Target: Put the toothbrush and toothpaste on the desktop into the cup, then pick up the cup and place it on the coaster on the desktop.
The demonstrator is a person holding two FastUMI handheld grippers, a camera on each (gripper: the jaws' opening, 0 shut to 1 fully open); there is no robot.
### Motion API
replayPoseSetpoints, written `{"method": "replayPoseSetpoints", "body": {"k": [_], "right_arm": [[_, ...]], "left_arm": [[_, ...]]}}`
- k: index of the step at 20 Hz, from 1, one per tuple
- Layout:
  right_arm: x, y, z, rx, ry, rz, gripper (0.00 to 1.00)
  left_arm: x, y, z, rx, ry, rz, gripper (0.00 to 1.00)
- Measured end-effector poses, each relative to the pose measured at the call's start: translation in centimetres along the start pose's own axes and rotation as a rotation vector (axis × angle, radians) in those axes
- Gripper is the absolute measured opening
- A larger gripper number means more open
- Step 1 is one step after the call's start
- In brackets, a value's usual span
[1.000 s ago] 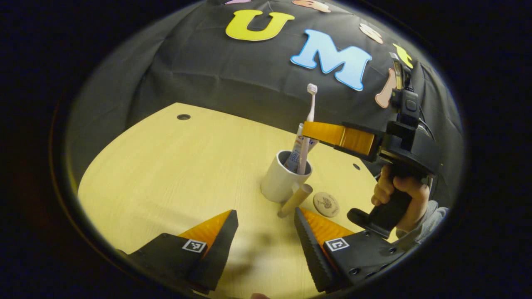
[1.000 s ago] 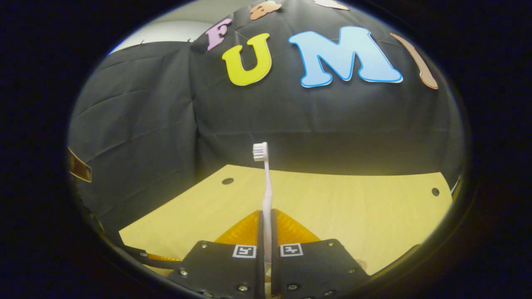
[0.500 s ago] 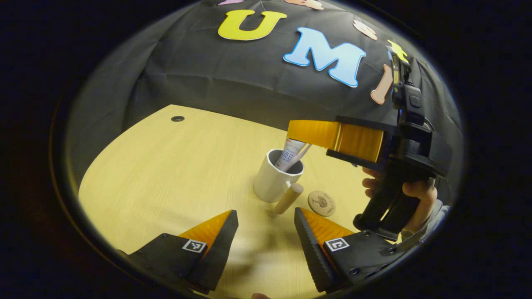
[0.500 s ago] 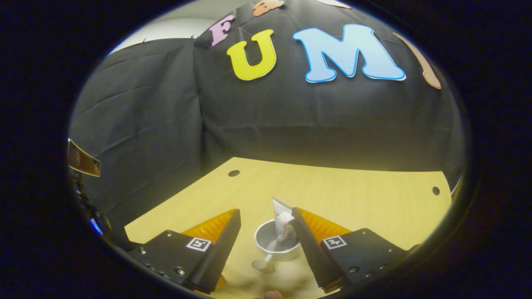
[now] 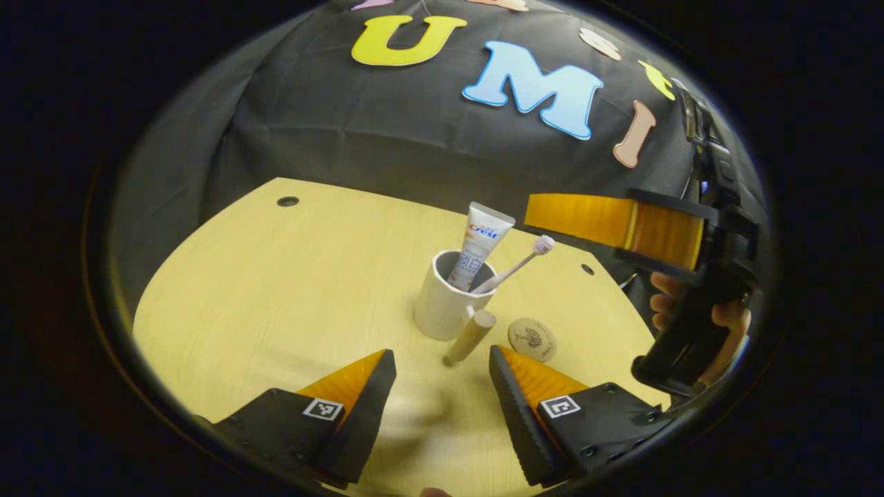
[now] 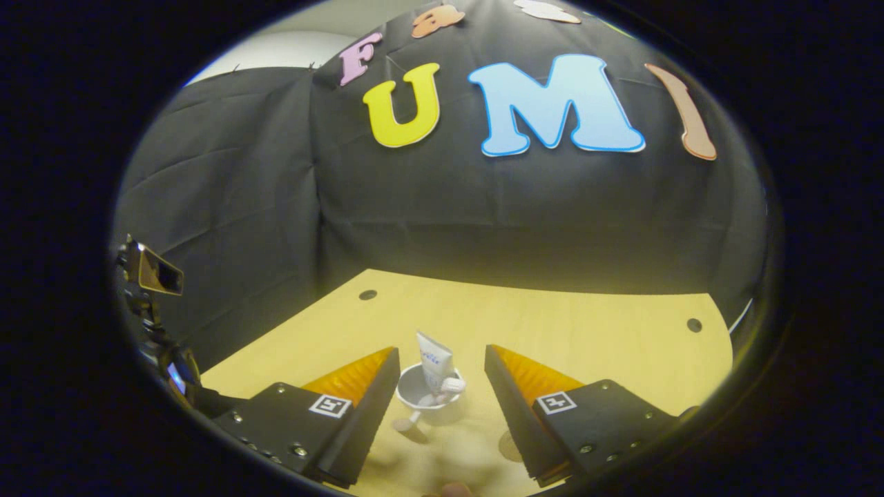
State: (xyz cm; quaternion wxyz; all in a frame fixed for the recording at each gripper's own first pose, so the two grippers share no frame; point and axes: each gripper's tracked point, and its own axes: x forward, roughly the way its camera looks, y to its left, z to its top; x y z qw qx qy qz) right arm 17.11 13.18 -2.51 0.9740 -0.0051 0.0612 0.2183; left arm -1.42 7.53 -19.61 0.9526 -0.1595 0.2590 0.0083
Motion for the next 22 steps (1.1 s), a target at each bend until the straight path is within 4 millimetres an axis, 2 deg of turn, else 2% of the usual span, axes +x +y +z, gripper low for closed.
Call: {"method": "replayPoseSetpoints", "body": {"k": [5,10,14,18,22], "right_arm": [[-4.3,-2.5,1.6,0.032,-0.031,-0.060,0.82],[-9.0,-5.9,1.0,0.016,-0.026,-0.167,0.82],[-12.0,-8.3,0.1,0.018,-0.010,-0.236,0.82],[-13.7,-10.3,-1.2,0.026,0.024,-0.292,0.82],[-14.1,-11.3,-2.9,0.064,0.063,-0.289,0.82]], "left_arm": [[1.3,-2.2,-0.4,-0.003,0.070,-0.009,0.88],[2.7,-3.6,-0.4,0.042,0.142,0.005,0.87],[4.4,-4.0,-1.6,-0.026,0.229,0.024,0.88],[6.4,-3.0,-1.8,-0.033,0.305,0.087,0.88],[7.5,-3.0,-1.1,-0.016,0.339,0.114,0.87]]}}
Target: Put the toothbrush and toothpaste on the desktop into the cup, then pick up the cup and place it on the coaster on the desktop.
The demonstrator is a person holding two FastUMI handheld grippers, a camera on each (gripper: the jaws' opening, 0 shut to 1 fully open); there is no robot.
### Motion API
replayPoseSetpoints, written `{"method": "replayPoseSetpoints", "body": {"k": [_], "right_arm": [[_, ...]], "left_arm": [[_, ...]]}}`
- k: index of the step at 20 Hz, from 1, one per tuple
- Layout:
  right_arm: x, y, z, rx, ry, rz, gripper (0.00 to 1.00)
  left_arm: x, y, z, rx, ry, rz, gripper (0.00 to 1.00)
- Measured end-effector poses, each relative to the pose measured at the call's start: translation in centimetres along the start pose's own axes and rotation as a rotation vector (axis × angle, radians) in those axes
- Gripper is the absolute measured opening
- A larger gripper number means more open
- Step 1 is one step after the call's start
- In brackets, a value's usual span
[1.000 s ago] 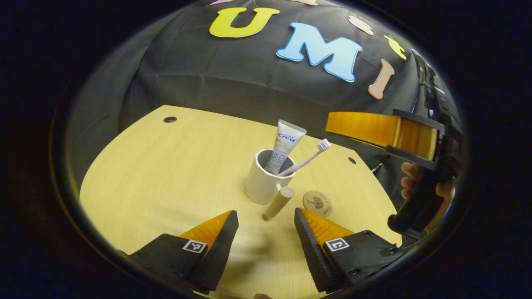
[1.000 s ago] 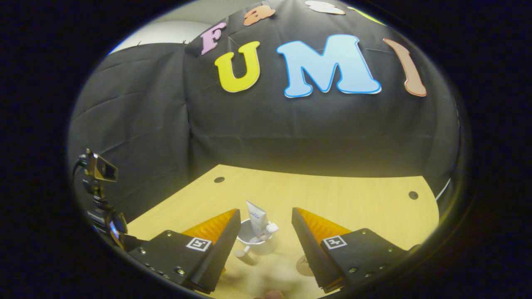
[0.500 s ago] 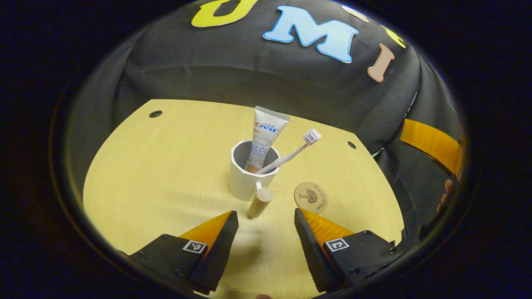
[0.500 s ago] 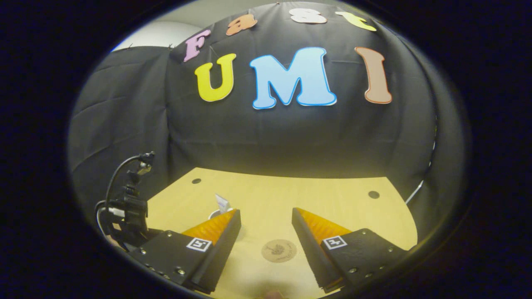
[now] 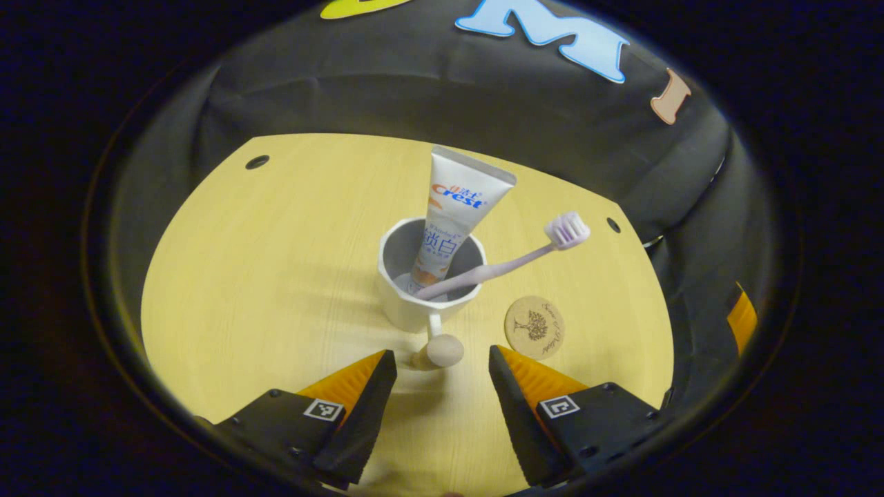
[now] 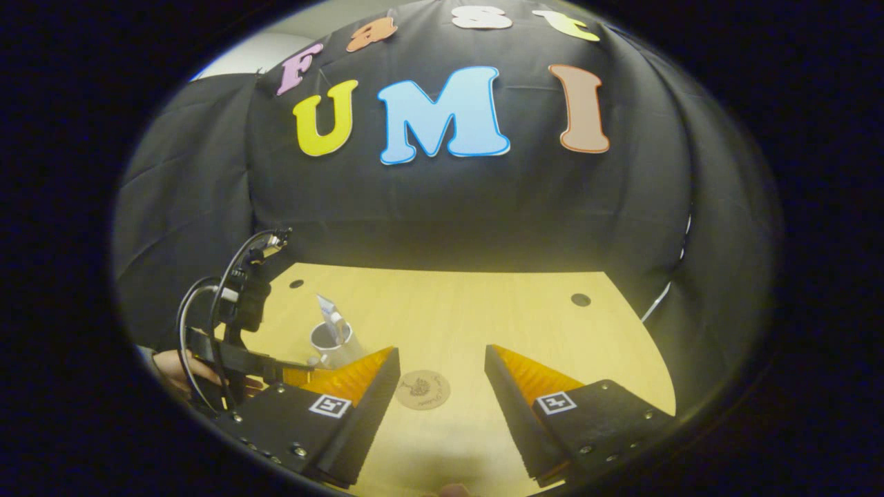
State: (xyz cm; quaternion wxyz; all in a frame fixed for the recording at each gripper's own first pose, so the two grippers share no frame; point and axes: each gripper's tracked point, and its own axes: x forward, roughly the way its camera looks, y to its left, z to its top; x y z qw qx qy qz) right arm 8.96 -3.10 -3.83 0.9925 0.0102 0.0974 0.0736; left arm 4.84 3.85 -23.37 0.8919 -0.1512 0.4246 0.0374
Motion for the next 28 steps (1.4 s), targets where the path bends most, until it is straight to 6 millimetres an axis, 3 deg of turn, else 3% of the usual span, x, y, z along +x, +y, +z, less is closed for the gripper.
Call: {"method": "replayPoseSetpoints", "body": {"k": [15,17,18,23,26,28], "right_arm": [[1.6,-3.4,-2.3,0.113,0.084,-0.032,0.82],[1.6,-3.7,-2.2,0.121,0.084,-0.041,0.82],[1.7,-3.8,-2.3,0.124,0.088,-0.043,0.82],[1.5,-3.6,-3.1,0.120,0.114,-0.044,0.82],[1.4,-3.1,-3.5,0.117,0.129,-0.034,0.82],[1.2,-3.0,-3.6,0.109,0.133,-0.032,0.82]], "left_arm": [[4.4,1.0,1.4,-0.004,0.171,0.083,0.88],[4.7,1.3,1.2,-0.005,0.190,0.093,0.79],[4.7,1.7,1.4,0.001,0.195,0.106,0.81],[4.4,2.0,1.9,-0.008,0.211,0.104,0.68],[4.3,2.0,1.1,-0.015,0.230,0.115,0.44],[4.5,2.3,0.7,0.005,0.240,0.130,0.41]]}}
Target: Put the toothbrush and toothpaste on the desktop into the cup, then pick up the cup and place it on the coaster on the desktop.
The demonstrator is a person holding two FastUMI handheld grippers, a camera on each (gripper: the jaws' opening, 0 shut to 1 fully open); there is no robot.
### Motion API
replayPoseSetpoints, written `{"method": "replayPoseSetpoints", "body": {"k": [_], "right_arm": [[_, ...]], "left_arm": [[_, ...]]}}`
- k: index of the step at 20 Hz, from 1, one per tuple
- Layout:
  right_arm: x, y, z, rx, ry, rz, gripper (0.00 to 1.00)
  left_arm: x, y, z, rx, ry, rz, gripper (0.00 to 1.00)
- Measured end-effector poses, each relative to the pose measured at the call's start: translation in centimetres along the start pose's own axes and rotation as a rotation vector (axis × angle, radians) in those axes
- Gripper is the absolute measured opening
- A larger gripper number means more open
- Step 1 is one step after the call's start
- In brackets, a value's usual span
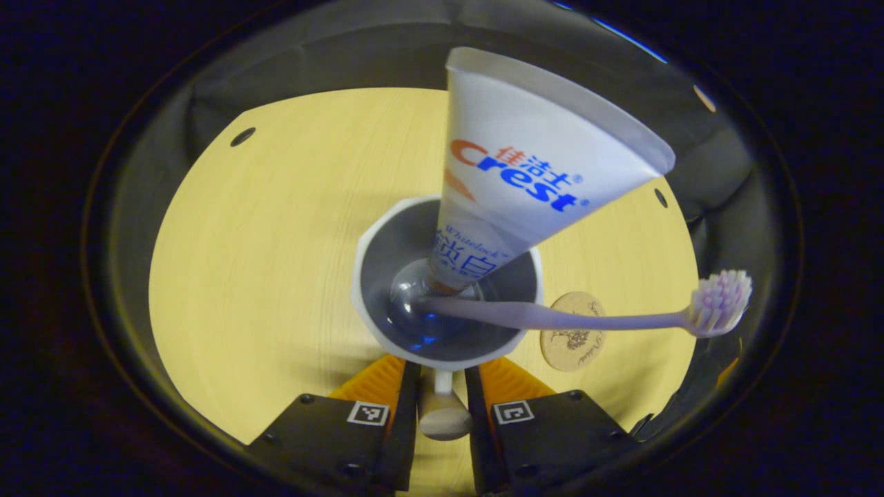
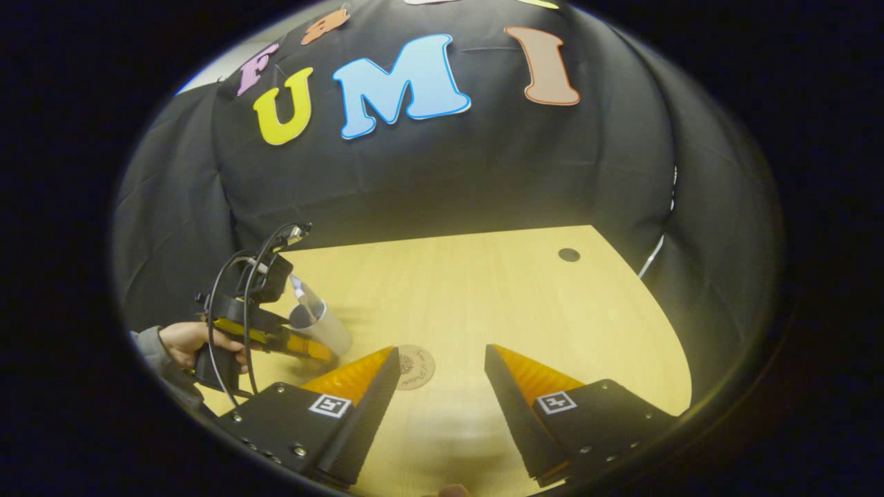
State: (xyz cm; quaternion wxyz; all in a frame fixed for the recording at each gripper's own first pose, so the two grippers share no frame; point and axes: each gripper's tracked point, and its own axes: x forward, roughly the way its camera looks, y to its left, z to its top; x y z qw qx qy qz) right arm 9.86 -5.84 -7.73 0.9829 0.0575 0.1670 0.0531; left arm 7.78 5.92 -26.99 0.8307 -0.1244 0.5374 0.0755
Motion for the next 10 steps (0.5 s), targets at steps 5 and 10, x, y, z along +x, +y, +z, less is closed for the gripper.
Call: {"method": "replayPoseSetpoints", "body": {"k": [5,10], "right_arm": [[-0.4,-0.2,-0.3,0.001,0.004,-0.006,0.82],[-0.8,-0.5,-0.4,0.026,-0.002,-0.015,0.82]], "left_arm": [[-0.2,-0.2,0.4,0.019,-0.026,0.007,0.35],[-0.8,-1.4,0.8,0.100,-0.082,0.001,0.34]]}}
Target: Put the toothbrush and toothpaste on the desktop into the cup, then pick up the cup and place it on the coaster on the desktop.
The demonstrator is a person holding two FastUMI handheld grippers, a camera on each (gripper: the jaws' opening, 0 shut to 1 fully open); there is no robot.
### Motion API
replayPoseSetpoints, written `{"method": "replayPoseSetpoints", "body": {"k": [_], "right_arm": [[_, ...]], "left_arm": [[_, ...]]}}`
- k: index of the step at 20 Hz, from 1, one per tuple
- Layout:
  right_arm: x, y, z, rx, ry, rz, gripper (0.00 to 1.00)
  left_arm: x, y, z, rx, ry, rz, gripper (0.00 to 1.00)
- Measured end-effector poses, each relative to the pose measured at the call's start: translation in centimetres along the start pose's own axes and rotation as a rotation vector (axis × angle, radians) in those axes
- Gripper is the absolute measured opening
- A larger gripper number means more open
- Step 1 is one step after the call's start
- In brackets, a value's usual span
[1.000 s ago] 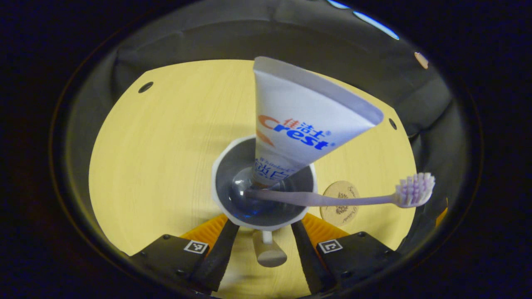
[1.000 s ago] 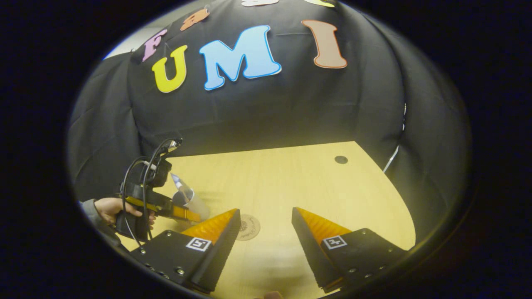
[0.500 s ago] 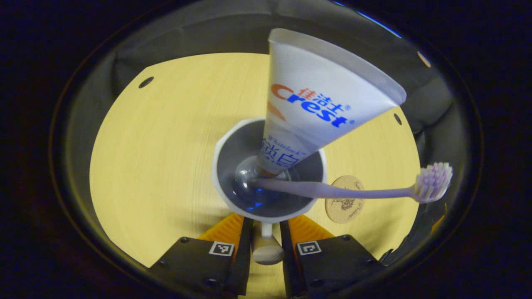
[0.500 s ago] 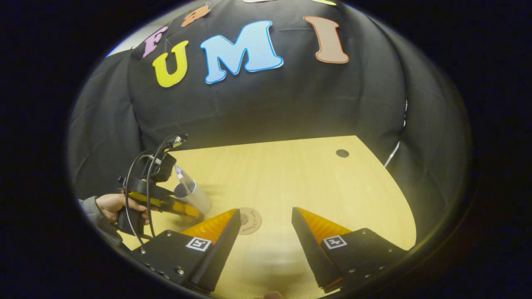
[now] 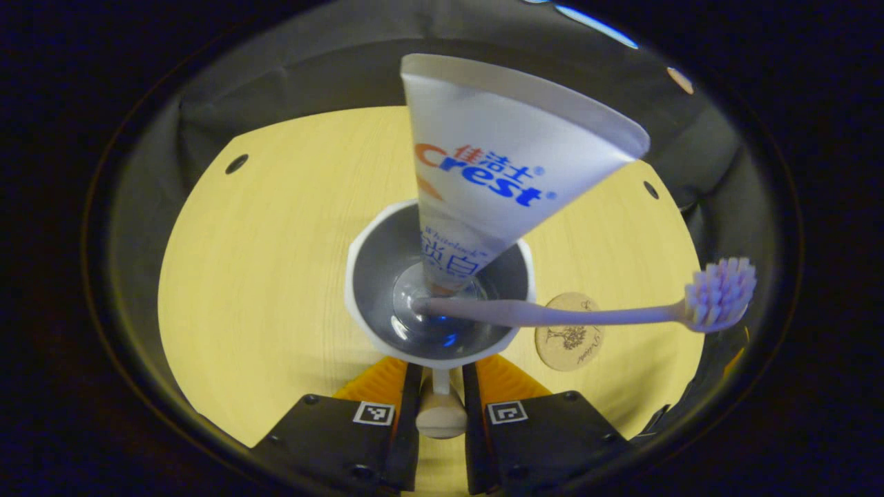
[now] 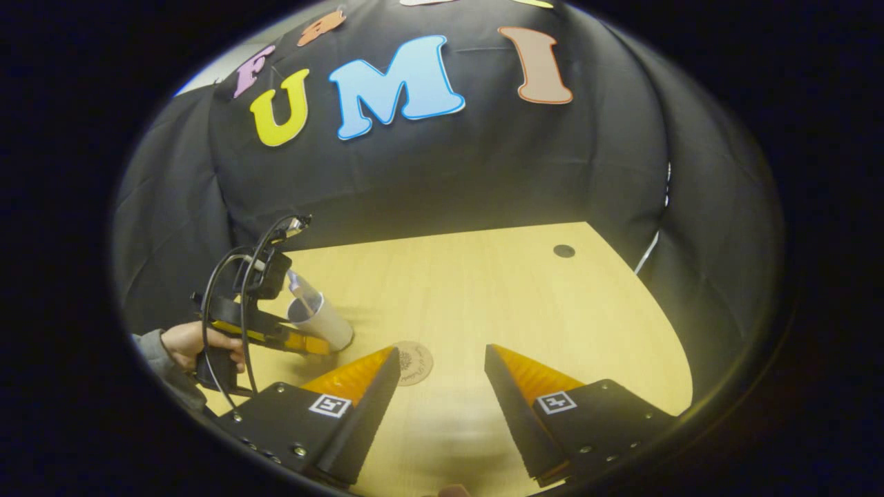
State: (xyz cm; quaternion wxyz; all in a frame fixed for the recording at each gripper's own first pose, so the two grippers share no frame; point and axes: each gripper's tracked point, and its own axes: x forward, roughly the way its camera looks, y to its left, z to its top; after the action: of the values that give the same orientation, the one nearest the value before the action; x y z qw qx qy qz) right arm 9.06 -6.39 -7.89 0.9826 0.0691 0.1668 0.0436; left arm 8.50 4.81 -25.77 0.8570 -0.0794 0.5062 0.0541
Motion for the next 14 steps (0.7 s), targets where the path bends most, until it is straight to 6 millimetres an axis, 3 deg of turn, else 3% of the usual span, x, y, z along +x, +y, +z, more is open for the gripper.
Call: {"method": "replayPoseSetpoints", "body": {"k": [4,7,11,14], "right_arm": [[-0.1,-0.2,-0.1,0.013,-0.001,-0.008,0.82],[-0.4,-0.2,0.1,0.020,-0.009,-0.013,0.82],[-0.7,-0.9,-0.1,0.033,-0.008,-0.029,0.82],[-1.0,-1.7,-0.5,0.053,-0.003,-0.046,0.82]], "left_arm": [[-1.0,-3.1,-0.1,0.064,-0.004,-0.056,0.35],[-1.2,-6.9,-1.3,0.126,0.015,-0.104,0.35],[-0.5,-10.9,-2.4,0.177,0.043,-0.148,0.34],[-0.2,-12.5,-2.8,0.207,0.052,-0.157,0.35]]}}
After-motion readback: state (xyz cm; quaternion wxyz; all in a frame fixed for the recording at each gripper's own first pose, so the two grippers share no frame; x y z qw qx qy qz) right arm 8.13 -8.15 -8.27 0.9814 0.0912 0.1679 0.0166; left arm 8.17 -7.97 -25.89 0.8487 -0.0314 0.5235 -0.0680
